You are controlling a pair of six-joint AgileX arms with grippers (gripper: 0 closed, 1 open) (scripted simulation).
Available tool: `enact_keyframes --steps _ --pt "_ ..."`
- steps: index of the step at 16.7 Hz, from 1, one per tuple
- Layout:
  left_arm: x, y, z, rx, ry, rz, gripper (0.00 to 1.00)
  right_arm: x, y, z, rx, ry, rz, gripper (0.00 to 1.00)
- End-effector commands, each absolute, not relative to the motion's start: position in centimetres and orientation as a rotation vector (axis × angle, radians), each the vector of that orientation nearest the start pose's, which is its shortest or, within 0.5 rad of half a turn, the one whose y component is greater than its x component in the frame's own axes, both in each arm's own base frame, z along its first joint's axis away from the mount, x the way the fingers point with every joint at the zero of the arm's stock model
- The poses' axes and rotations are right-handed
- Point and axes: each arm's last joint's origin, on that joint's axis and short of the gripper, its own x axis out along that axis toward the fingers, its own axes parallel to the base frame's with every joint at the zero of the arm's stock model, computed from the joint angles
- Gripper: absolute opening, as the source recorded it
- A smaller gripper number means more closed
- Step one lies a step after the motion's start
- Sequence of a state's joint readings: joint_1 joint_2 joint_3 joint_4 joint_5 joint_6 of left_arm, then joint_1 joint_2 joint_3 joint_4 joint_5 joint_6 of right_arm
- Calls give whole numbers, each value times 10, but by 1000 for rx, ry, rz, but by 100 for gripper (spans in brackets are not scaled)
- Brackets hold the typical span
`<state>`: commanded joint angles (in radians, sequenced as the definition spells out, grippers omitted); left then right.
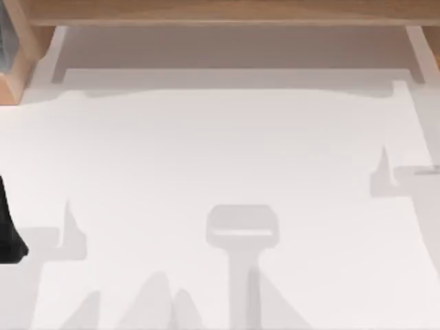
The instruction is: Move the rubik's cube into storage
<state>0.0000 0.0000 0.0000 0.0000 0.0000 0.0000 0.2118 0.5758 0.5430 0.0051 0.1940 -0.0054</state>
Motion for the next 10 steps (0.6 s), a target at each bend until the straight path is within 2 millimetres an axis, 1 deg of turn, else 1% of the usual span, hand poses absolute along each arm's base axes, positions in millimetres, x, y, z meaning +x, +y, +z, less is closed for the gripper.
enact_keyframes --steps 1,3,5,6,8,10 --pt "106 -1 160 0 0 0 100 163 34 311 -22 38 21 100" --pt "106 -1 160 0 0 0 100 203 56 342 -31 64 22 100" --pt "106 -1 160 0 0 0 100 247 87 364 -42 86 21 100" --pt "106 -1 160 0 0 0 100 269 104 371 -46 92 21 100" --pt "106 -1 160 0 0 0 100 309 141 379 -52 96 18 100" --pt "106 -1 160 0 0 0 100 341 177 381 -52 87 13 100"
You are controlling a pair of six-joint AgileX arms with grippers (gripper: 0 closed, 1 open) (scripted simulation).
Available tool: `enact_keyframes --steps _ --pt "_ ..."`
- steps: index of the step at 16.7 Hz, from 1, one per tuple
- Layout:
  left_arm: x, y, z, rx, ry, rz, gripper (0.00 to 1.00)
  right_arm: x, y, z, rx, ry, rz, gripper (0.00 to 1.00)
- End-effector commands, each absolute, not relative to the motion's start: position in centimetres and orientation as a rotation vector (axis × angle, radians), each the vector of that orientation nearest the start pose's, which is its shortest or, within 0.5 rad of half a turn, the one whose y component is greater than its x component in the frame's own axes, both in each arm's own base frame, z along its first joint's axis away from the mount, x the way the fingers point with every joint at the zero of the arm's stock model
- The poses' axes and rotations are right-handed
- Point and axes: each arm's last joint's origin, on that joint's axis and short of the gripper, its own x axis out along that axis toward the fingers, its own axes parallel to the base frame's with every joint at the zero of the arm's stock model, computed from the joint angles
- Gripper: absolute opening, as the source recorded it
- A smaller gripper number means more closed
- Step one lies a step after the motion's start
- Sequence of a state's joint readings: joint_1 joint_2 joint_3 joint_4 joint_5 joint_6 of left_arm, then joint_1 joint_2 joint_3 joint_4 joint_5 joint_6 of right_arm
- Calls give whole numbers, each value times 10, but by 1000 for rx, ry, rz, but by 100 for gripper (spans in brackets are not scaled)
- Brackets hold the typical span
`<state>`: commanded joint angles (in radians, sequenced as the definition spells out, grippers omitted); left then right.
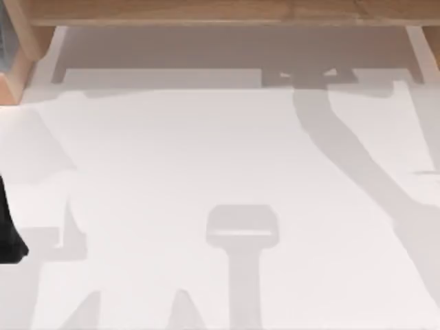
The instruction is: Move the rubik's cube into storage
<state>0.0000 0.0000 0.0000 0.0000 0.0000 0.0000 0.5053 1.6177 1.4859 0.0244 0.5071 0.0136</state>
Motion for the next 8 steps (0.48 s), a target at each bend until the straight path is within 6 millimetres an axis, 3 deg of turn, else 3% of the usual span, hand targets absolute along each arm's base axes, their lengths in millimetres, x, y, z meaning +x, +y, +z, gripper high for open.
enact_keyframes --steps 4,8 --pt "106 -1 160 0 0 0 100 375 230 383 -26 37 -1 100" --pt "106 -1 160 0 0 0 100 382 247 387 0 0 -10 100"
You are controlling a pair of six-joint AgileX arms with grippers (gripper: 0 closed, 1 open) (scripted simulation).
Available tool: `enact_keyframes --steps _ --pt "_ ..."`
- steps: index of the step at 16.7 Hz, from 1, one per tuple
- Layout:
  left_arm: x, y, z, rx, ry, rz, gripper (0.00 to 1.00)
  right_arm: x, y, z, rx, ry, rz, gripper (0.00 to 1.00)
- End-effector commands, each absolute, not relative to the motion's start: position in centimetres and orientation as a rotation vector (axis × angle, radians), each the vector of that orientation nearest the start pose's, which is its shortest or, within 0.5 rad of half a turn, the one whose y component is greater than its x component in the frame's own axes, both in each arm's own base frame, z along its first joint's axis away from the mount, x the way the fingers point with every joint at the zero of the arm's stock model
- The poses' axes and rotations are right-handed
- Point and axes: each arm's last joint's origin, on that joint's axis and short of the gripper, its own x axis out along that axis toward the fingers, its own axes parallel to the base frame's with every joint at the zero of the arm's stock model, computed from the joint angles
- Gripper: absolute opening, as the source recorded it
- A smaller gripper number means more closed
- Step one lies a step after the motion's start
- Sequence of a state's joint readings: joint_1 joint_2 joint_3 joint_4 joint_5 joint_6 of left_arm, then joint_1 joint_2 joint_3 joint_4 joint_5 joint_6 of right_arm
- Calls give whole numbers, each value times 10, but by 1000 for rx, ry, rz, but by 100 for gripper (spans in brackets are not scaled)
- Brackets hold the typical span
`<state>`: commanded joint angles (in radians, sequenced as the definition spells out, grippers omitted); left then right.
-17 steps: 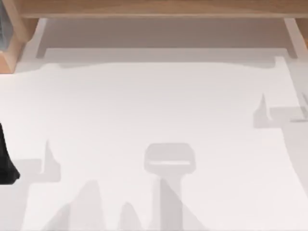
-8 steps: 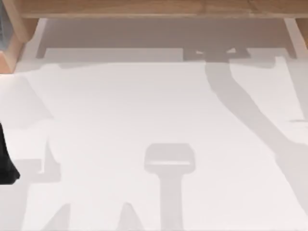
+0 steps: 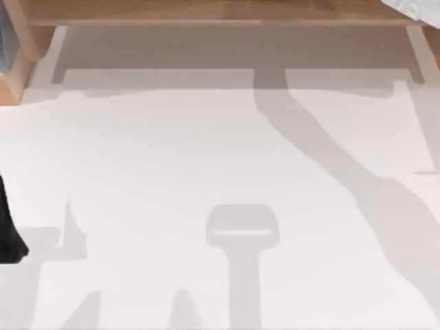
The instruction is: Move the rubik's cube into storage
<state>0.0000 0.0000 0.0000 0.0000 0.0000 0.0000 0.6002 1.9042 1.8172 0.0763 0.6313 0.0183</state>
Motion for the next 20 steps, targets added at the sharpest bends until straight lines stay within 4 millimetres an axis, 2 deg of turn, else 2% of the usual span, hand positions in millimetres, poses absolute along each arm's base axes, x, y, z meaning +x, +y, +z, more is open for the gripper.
enact_keyframes --steps 6,15,20 --pt "106 -1 160 0 0 0 100 386 246 387 -2 3 -11 100" --pt "106 -1 160 0 0 0 100 439 247 388 1 -2 -10 100" --pt "106 -1 160 0 0 0 100 442 247 387 0 0 -10 100"
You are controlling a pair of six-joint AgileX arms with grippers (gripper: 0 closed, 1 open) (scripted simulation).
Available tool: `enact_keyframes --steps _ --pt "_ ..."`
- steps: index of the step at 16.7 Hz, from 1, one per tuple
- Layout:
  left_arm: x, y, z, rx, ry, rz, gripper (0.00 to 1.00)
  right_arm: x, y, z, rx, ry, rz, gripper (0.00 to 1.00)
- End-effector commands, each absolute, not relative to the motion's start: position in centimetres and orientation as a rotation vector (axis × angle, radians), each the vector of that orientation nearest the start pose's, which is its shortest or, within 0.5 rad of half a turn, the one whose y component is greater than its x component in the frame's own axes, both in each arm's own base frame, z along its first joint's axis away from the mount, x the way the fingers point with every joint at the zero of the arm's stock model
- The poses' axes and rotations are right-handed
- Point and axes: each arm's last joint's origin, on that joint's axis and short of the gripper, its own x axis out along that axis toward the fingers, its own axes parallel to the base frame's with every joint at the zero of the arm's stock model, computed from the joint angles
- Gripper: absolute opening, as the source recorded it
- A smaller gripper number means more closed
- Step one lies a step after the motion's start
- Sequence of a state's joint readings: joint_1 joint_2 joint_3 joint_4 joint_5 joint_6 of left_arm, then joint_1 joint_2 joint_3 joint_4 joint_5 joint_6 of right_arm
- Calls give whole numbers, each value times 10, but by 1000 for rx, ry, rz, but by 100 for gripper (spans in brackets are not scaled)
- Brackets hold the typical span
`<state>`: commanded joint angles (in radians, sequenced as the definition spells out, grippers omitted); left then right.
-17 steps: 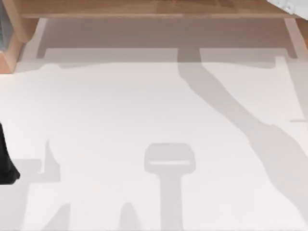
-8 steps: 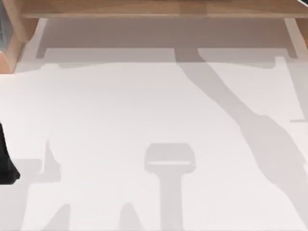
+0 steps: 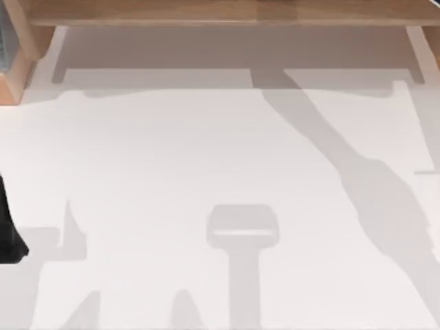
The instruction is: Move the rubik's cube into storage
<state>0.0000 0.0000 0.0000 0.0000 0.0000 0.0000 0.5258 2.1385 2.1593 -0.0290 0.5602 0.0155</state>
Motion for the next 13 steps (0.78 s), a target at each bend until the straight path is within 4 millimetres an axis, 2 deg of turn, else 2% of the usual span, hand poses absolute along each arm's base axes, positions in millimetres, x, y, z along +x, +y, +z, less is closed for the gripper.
enact_keyframes --steps 13 --pt "106 -1 160 0 0 0 100 442 247 387 0 0 -10 2"
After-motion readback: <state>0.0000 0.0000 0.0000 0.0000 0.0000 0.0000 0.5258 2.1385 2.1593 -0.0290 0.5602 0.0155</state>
